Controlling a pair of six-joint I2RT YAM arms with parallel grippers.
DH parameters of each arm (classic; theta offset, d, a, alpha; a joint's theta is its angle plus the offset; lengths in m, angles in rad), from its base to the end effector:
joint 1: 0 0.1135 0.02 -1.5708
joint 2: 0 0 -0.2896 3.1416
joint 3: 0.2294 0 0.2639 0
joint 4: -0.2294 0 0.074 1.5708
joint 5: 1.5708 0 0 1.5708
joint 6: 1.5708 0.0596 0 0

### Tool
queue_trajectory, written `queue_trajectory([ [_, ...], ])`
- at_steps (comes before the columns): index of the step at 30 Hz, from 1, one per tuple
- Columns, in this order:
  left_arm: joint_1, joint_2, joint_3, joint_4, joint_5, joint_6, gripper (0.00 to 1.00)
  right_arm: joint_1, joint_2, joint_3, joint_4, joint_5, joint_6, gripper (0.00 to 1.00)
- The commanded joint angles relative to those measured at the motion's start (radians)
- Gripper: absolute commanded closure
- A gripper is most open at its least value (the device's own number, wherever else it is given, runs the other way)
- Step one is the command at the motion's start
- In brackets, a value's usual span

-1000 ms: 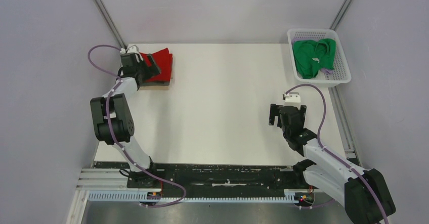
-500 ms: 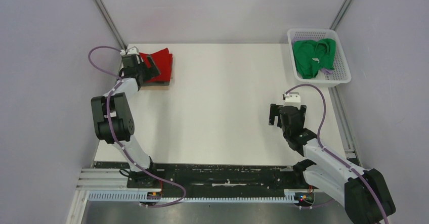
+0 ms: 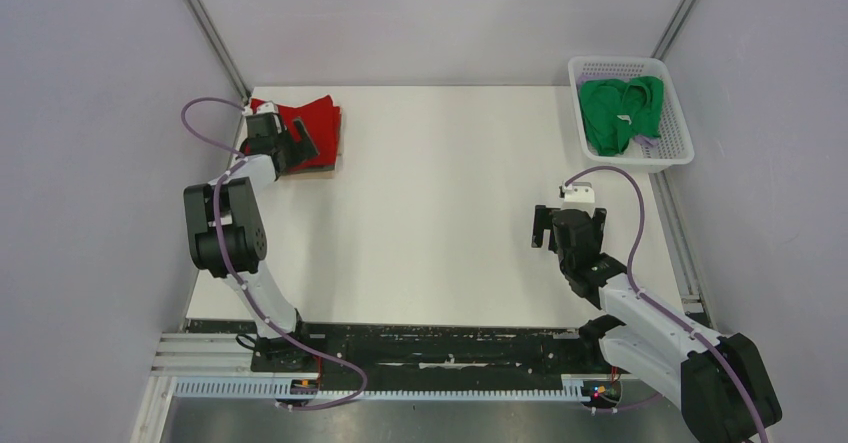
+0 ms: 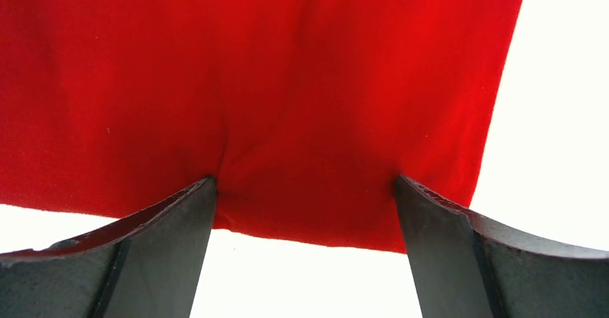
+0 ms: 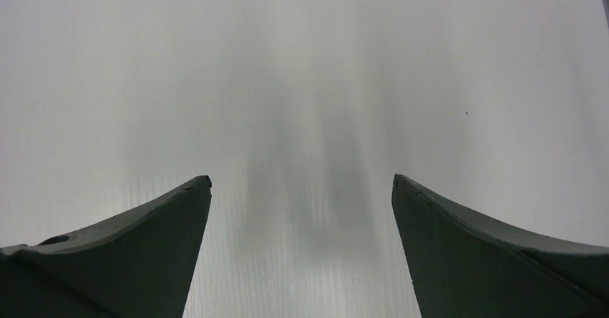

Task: Fold and stack the t-shirts
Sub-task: Put the neatly folded tshirt into the corner of the board with the left arm

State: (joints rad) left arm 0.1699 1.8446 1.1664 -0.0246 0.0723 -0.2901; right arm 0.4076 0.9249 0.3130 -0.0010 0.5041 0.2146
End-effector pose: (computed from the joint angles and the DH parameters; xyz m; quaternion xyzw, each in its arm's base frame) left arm 0.4323 0.0698 0.1916 -0.1919 0.8863 -0.0580 0.4175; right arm 0.1893 0.0504 0.1737 0.0316 0.8665 -0.0741 0.4926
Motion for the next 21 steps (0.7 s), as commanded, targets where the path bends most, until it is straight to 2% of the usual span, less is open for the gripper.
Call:
queue_trajectory([
  [1, 0.013, 0.012, -0.003, -0.116, -0.066, -0.034, 0.0, -0.004, -0.002, -0.003, 0.024, 0.025, -0.007, 0.02],
  [7, 0.012, -0.053, 0.037, -0.093, 0.017, -0.063, 0.0, -0.005, -0.021, -0.005, 0.022, 0.024, -0.004, 0.02],
  [13, 0.013, -0.111, 0.152, -0.087, 0.012, -0.063, 0.0, -0.004, -0.02, -0.004, 0.022, 0.037, -0.004, 0.02],
  [16, 0.014, -0.062, 0.247, -0.105, -0.047, -0.048, 0.0, -0.004, -0.015, -0.001, 0.022, 0.047, -0.006, 0.02],
  [21, 0.014, 0.093, 0.461, -0.155, -0.068, 0.028, 0.0, -0.004, 0.001, 0.005, 0.026, 0.073, -0.011, 0.02],
])
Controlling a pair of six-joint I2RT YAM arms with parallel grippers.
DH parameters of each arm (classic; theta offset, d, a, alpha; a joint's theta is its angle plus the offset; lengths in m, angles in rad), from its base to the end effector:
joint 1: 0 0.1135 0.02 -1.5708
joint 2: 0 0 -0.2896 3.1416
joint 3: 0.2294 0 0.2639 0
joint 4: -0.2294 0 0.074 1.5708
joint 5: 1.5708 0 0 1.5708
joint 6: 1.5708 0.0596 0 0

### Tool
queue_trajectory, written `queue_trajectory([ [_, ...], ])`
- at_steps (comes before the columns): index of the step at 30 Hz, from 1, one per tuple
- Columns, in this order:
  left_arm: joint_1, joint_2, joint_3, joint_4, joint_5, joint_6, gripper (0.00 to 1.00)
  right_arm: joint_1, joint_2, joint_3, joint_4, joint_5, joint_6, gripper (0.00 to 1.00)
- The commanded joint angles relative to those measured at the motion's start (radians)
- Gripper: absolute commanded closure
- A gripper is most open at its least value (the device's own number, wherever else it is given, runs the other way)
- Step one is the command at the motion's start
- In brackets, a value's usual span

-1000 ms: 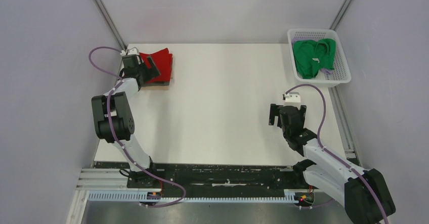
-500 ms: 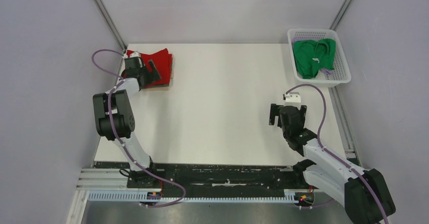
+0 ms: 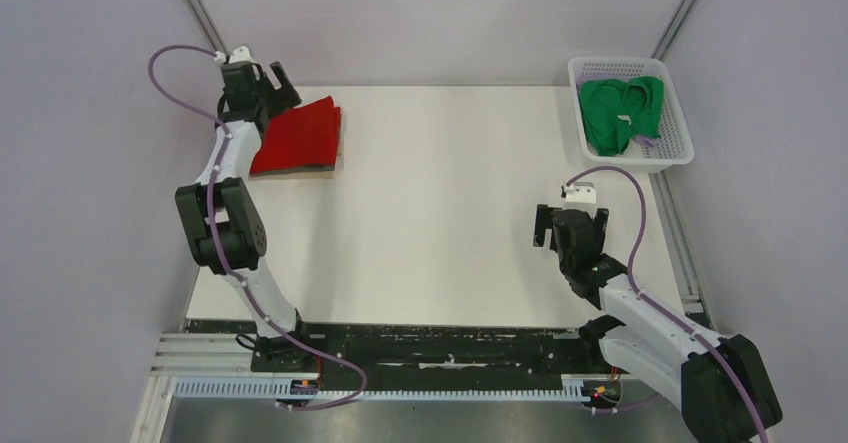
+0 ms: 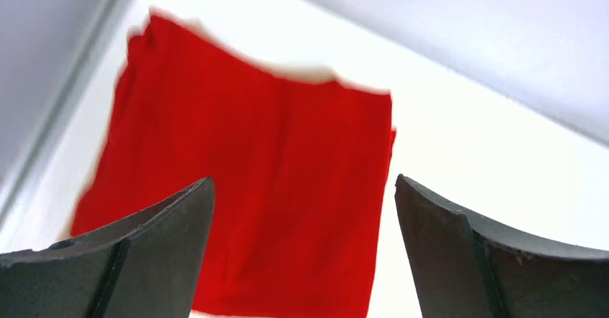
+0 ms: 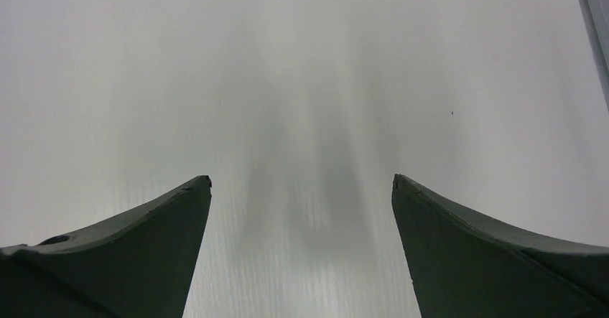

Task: Fold and stack the t-shirts
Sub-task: Put the neatly folded tshirt into the corner of the board with the left arm

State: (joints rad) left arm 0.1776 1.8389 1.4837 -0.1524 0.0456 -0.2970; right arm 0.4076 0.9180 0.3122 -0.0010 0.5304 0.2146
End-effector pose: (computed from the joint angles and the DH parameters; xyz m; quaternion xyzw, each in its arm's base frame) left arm 0.4682 0.0813 0.2947 -0.1913 0.8403 -0.0499 0.5047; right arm 0.1887 0.0486 0.1750 0.0386 0.8628 -0.0842 0.4970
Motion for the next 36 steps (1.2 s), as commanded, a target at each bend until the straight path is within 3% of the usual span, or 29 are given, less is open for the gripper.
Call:
queue_trajectory([
  [1, 0.007, 0.129, 0.179, -0.024, -0.042, 0.047, 0.0, -0.004, 0.011, 0.006, 0.026, 0.056, -0.013, 0.02],
  [7, 0.027, 0.303, 0.38, -0.042, -0.05, 0.091, 0.0, -0.004, 0.029, 0.003, 0.028, 0.108, -0.016, 0.02],
  [12, 0.079, 0.445, 0.527, -0.082, 0.052, 0.038, 0.0, -0.004, 0.035, 0.012, 0.021, 0.141, -0.016, 0.02],
  [18, 0.157, 0.543, 0.564, -0.051, 0.171, -0.058, 0.0, -0.004, 0.054, 0.036, 0.025, 0.145, -0.023, 0.02],
  [24, 0.17, 0.619, 0.625, -0.118, 0.191, -0.063, 0.0, -0.004, 0.075, 0.052, 0.025, 0.124, -0.019, 0.02],
  [36, 0.166, 0.502, 0.578, -0.16, 0.171, -0.069, 0.0, -0.005, 0.044, 0.03, 0.025, 0.125, -0.025, 0.02],
])
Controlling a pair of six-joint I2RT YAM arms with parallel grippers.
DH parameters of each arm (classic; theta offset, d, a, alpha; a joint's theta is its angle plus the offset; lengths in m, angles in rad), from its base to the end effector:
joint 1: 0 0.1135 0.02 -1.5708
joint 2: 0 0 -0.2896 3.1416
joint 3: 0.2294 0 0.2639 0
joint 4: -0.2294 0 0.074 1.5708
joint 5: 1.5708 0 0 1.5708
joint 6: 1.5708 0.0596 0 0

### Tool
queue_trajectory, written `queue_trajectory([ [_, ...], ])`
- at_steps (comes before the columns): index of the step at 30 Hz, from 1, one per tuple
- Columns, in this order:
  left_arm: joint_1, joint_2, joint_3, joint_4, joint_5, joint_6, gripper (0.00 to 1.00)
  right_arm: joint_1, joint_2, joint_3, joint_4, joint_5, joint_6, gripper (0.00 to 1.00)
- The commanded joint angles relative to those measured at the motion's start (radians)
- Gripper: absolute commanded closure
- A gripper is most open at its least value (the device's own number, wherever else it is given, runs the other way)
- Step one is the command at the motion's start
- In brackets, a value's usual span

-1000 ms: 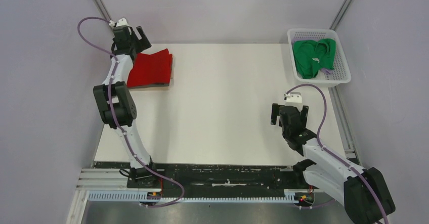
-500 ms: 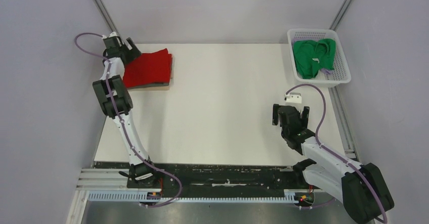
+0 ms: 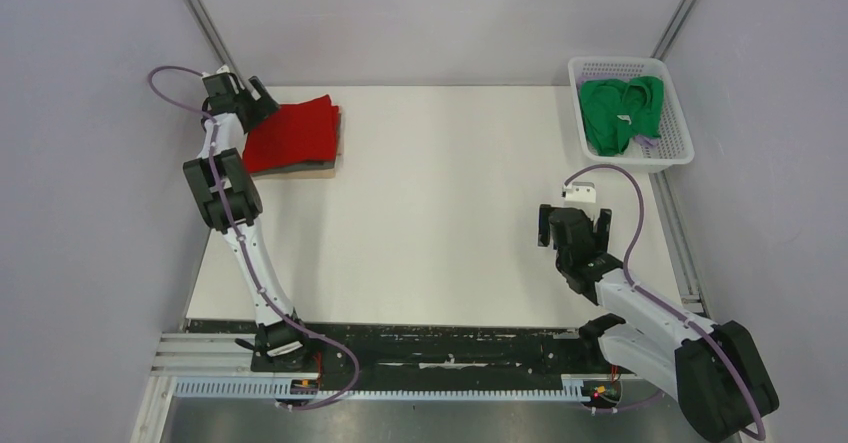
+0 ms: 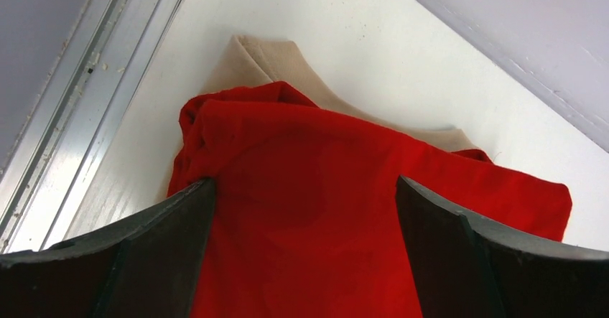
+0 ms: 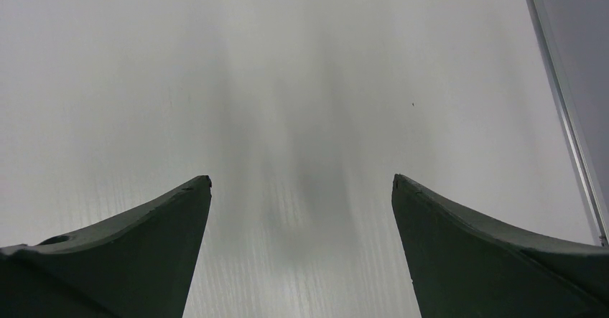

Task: Fold and stack the t-shirts
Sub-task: Put the neatly folded tshirt into the corner of the board with the left arm, then reset both arms

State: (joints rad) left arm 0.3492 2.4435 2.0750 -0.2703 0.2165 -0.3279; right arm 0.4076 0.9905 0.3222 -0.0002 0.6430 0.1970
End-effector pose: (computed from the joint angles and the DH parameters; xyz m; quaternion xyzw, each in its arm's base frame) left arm 0.5769 0.1965 0.1842 -0.2492 0.8539 -0.0918 0.4477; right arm 0.1938 0.0447 0.1681 0.0473 0.8636 -0.1483 0.4796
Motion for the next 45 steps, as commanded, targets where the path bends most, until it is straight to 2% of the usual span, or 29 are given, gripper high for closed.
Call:
queue_trajectory([
  [1, -0.008, -0.126, -0.025, -0.041, -0.018, -0.037, 0.0, -0.003, -0.037, 0.016, 0.026, 0.012, -0.007, 0.02],
  [6, -0.045, -0.303, -0.211, 0.086, -0.116, -0.039, 0.0, -0.004, -0.055, -0.003, 0.034, -0.001, -0.012, 0.02],
  [12, -0.101, -0.48, -0.355, 0.156, -0.076, -0.094, 0.0, -0.005, -0.064, -0.009, 0.039, -0.022, -0.006, 0.02],
  [13, -0.102, -0.494, -0.382, 0.187, -0.026, -0.143, 0.0, -0.004, -0.067, -0.009, 0.037, -0.021, -0.002, 0.02],
  [16, -0.146, -0.549, -0.469, 0.209, -0.017, -0.26, 0.0, -0.004, -0.095, -0.012, 0.035, -0.044, 0.009, 0.02],
  [19, -0.272, -0.67, -0.622, 0.266, -0.082, -0.27, 0.0, -0.004, -0.136, -0.019, 0.035, -0.063, 0.025, 0.02],
  [22, -0.435, -0.807, -0.722, 0.188, -0.151, -0.242, 0.0, -0.005, -0.189, -0.039, 0.031, -0.078, 0.038, 0.02],
  [24, -0.518, -0.918, -0.844, 0.171, -0.09, -0.227, 0.0, -0.006, -0.229, -0.06, 0.022, -0.086, 0.052, 0.02],
  [26, -0.606, -1.069, -1.048, 0.254, -0.062, -0.244, 0.0, -0.005, -0.27, -0.082, 0.011, -0.095, 0.067, 0.02],
  [30, -0.762, -1.292, -1.309, 0.244, -0.224, -0.246, 0.0, -0.006, -0.325, -0.105, 0.011, -0.103, 0.087, 0.02],
  [32, -0.784, -1.366, -1.375, 0.19, -0.28, -0.261, 0.0, -0.005, -0.334, -0.112, 0.015, -0.109, 0.097, 0.02],
  [38, -0.785, -1.508, -1.432, 0.109, -0.389, -0.241, 0.0, -0.005, -0.327, -0.102, 0.017, -0.176, 0.101, 0.02],
  [45, -0.785, -1.521, -1.397, 0.062, -0.381, -0.191, 0.0, -0.005, -0.367, -0.138, 0.055, -0.198, 0.108, 0.02],
])
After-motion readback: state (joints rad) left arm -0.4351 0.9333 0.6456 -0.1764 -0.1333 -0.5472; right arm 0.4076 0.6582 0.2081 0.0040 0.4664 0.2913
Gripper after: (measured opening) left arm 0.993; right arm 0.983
